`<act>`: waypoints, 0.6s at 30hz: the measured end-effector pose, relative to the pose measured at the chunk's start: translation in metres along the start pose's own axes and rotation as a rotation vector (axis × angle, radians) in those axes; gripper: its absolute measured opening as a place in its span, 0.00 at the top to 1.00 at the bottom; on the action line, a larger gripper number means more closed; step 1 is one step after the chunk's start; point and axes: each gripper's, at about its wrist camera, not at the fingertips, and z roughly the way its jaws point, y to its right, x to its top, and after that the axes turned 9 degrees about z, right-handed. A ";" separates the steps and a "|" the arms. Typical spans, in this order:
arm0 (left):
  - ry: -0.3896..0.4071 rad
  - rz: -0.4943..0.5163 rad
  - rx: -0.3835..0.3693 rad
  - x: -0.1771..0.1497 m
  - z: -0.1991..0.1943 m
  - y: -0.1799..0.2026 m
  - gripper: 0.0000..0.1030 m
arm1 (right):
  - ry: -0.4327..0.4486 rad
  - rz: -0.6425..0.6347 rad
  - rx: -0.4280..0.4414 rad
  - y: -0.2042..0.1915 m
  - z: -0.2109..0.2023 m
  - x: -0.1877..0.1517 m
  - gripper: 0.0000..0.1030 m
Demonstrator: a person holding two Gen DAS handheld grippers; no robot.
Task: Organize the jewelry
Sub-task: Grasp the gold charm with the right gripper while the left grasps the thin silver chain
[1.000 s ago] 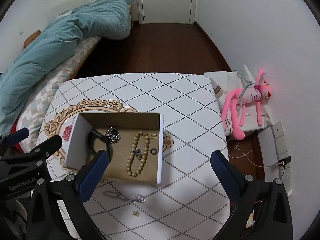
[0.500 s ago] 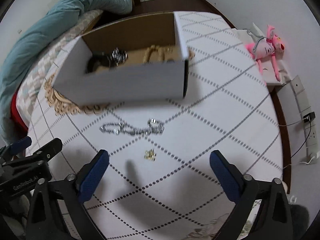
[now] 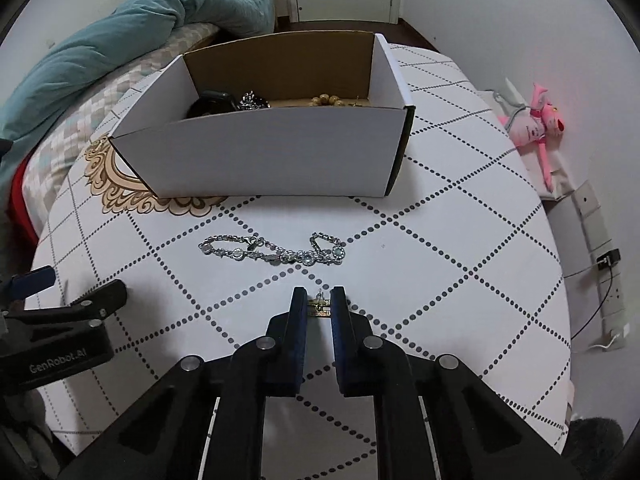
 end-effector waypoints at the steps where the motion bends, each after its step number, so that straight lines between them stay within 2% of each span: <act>1: 0.010 0.013 -0.008 0.002 -0.003 0.005 0.00 | 0.000 0.021 0.013 0.006 -0.002 0.002 0.88; 5: 0.057 0.094 -0.043 0.014 -0.014 0.033 0.00 | 0.012 0.110 0.027 0.035 -0.015 0.012 0.88; 14: 0.086 0.439 -0.087 0.043 -0.008 0.131 0.01 | 0.037 0.281 0.005 0.104 -0.028 0.023 0.88; 18: 0.090 0.506 -0.117 0.049 -0.007 0.151 0.13 | 0.037 0.335 0.015 0.123 -0.028 0.022 0.88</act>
